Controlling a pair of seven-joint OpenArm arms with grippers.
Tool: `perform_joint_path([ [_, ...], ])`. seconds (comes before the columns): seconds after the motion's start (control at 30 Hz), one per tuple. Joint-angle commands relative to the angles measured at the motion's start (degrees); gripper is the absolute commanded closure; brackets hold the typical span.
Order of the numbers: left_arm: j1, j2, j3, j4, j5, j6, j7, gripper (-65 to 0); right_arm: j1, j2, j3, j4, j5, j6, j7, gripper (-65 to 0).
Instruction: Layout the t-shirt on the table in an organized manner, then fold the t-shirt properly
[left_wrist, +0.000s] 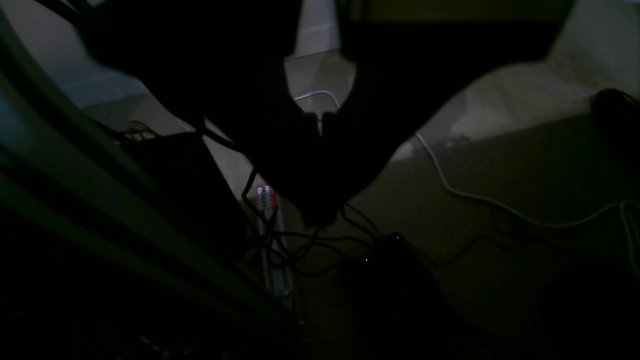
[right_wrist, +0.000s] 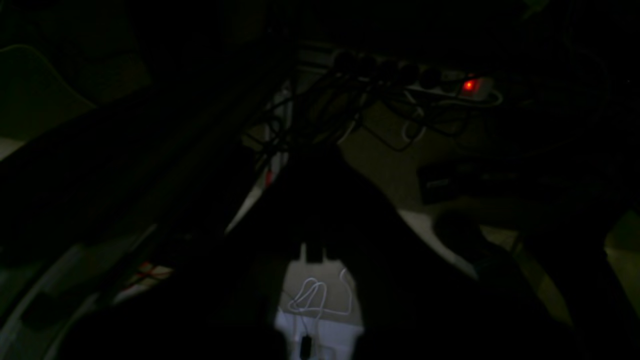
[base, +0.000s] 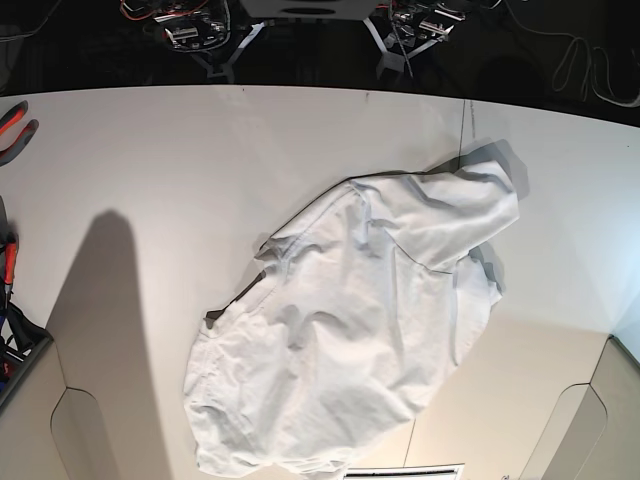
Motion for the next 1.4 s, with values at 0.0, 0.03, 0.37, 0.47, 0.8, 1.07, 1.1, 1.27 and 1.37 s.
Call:
perform_joint_path([
  [0.0,0.0,0.3,0.0,0.5,-0.1,-0.4,-0.5,0.0,0.4,0.2,0.2,0.4,0.2,0.5,0.6,0.0],
  [0.03,0.0,0.3,0.0,0.6,-0.1,-0.4,-0.5,0.0,0.4,0.2,0.2,0.4,0.2,0.5,0.6,0.0],
  [0.37,0.0,0.3,0.0,0.7,-0.1,-0.4,-0.5,0.0,0.4,0.2,0.2,0.4,0.2,0.5,0.6,0.0],
  [0.47,0.0,0.3,0.0,0.7,-0.1,-0.4,-0.5,0.0,0.4,0.2,0.2,0.4,0.2,0.5,0.6,0.0],
  [0.8,0.2,0.3,0.0,0.7,-0.1,-0.4,-0.5,0.0,0.4,0.2,0.2,0.4,0.2,0.5,0.6,0.0],
  [1.07,1.3,0.1,0.0,0.7,-0.1,-0.4,-0.5,0.0,0.4,0.2,0.2,0.4,0.2,0.5,0.6,0.0],
  [1.1,1.6,-0.1,0.0,0.8,-0.1,-0.4,-0.5,0.0,0.2,0.2,0.2,0.4,0.2,0.5,0.6,0.0],
  [1.27,5.2,-2.0,0.0,5.0,-0.4,-0.4,-0.5,0.0,-2.2,0.7,0.2,1.4,-0.3,0.5,0.6,0.0],
  [1.37,8.5,-3.7,0.0,9.4,-3.0,-0.3,1.8,0.0,-4.7,1.7,0.2,3.7,-0.2,0.5,0.6,0.0],
])
